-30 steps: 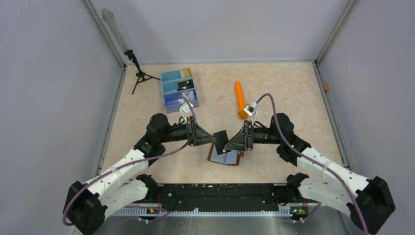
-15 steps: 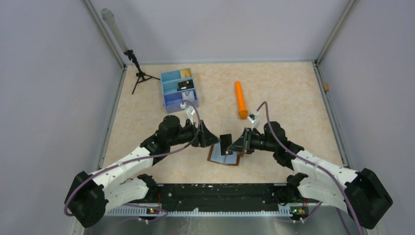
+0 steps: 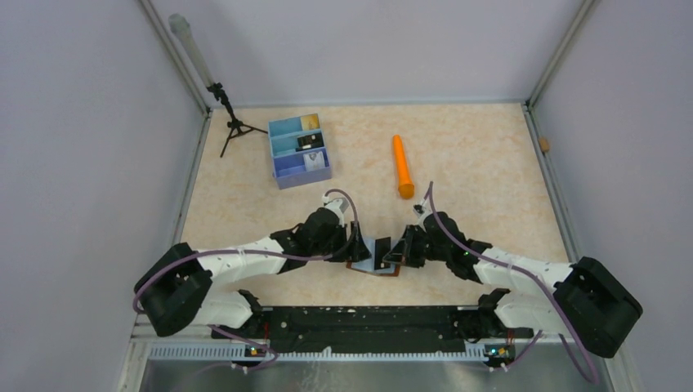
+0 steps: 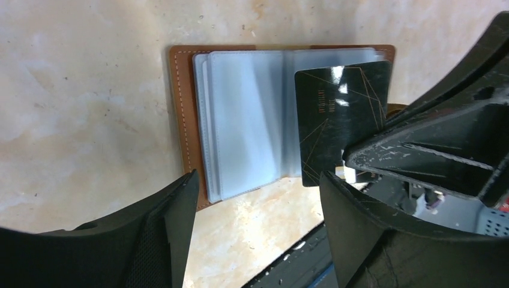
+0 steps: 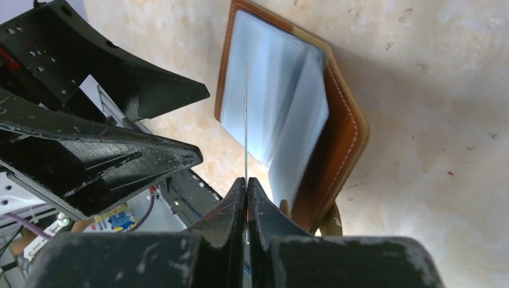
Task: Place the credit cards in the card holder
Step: Insert the credit card into the card holder.
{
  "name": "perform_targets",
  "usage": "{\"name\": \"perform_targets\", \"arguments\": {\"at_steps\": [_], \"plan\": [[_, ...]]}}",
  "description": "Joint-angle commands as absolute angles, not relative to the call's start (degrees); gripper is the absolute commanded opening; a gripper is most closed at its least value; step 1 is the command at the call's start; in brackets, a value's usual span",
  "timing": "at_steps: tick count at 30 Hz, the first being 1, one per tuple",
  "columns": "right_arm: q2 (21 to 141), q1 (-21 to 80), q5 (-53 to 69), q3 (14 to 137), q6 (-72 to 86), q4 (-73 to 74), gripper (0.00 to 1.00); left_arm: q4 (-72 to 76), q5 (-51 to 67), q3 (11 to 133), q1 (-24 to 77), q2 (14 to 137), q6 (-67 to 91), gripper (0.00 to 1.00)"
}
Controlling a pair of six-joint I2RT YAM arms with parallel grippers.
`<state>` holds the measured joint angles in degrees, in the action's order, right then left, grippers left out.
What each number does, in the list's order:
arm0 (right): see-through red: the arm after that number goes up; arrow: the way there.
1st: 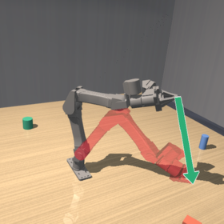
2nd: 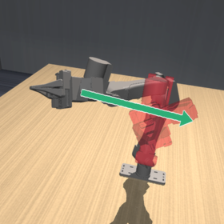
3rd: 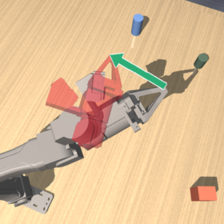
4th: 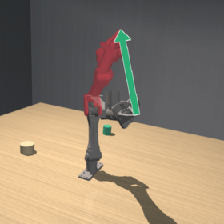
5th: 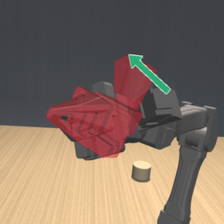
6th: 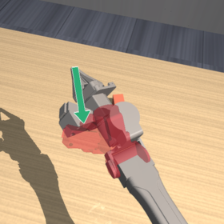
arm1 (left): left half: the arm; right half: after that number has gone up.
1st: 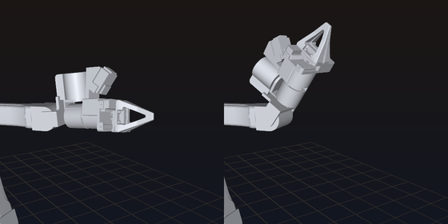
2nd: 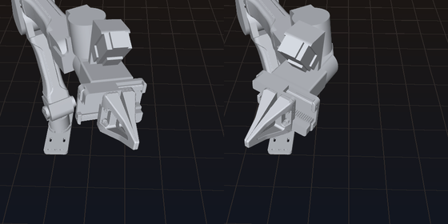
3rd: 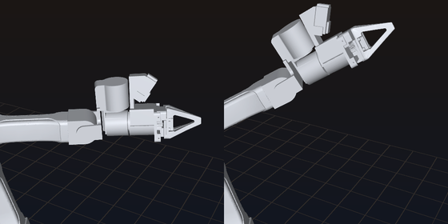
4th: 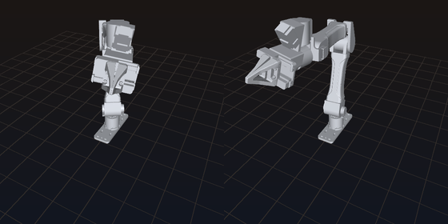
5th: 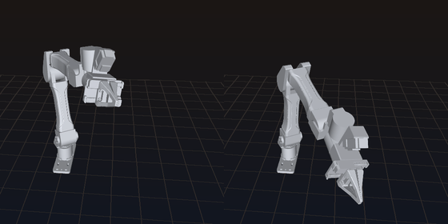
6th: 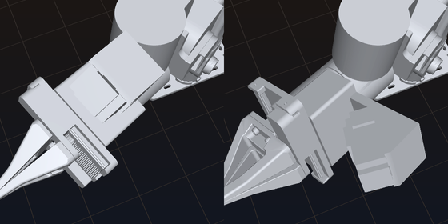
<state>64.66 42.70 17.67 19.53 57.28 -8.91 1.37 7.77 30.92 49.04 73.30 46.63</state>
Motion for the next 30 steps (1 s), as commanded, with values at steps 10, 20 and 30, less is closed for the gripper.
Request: {"name": "perform_targets", "arguments": {"at_steps": [10, 20, 30], "plan": [[67.8, 44.8, 11.2, 21.7, 59.7, -5.2, 0.00, -6.0, -6.8, 39.1, 55.2, 82.0, 46.3, 0.72], [69.5, 44.7, 12.9, 19.6, 61.7, -8.3, 0.00, -7.4, -8.4, 39.2, 55.7, 84.5, 47.5, 0.58], [66.3, 44.7, 11.5, 16.6, 64.2, -7.6, 0.00, -8.7, -9.1, 39.2, 55.7, 86.1, 48.5, 0.45]]}}
